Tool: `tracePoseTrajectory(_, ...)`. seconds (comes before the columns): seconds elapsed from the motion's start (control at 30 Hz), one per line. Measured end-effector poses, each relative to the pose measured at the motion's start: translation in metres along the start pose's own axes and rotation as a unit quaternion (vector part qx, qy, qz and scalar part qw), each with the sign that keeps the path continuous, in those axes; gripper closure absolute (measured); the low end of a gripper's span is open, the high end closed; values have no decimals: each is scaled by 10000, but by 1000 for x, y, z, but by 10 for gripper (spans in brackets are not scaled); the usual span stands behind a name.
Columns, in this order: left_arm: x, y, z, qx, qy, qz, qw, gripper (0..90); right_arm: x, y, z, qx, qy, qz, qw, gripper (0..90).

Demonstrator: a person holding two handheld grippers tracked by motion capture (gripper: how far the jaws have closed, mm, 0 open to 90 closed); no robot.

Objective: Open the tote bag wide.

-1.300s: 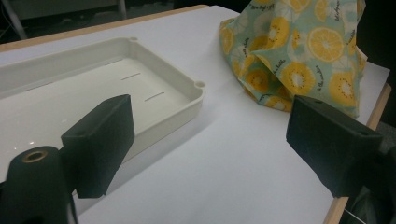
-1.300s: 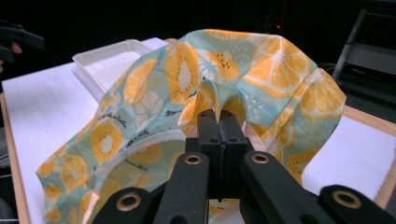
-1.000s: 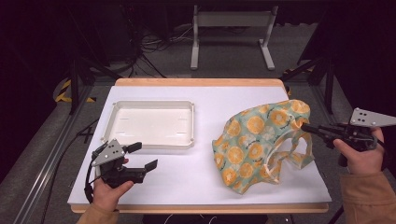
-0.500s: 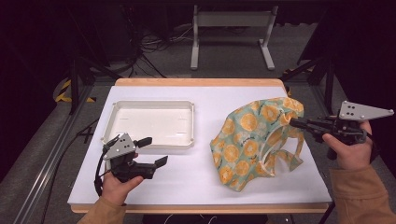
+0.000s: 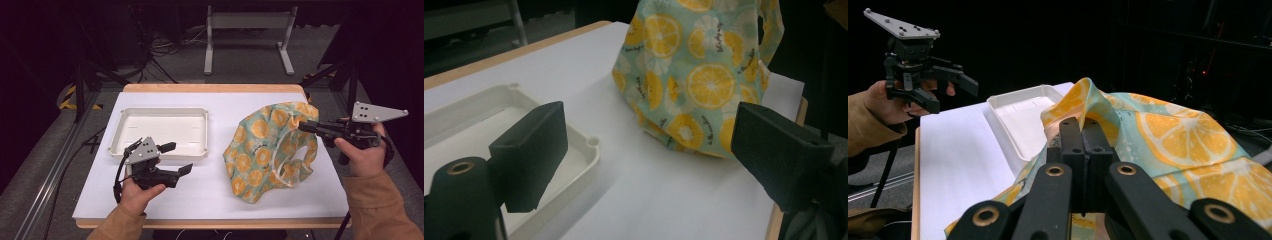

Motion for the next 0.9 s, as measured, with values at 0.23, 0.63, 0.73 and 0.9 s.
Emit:
tracePoseTrajectory(0.23, 11, 17, 11, -20, 79, -224, 9997, 152, -8, 14, 5, 2, -74, 134, 9999, 900)
tracePoseTrajectory(0.63, 36, 53, 31, -8, 275, -617, 9977, 150, -17, 33, 9, 33, -104, 323, 9994, 900)
tracePoseTrajectory(0.73, 40, 61, 34, -1, 264, -681, 9973, 150, -19, 37, 10, 32, -112, 377, 9992, 900)
tracePoseTrajectory(0.9, 43, 73, 37, -11, 248, -786, 9966, 151, -23, 43, 11, 64, -116, 461, 9988, 900)
Point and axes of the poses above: each handheld gripper's, and its own axes: y roughly forward along the jaws, z roughly out of its top, x roughly to its right, the point moved 9 cm from there along y, roughly forward along the jaws
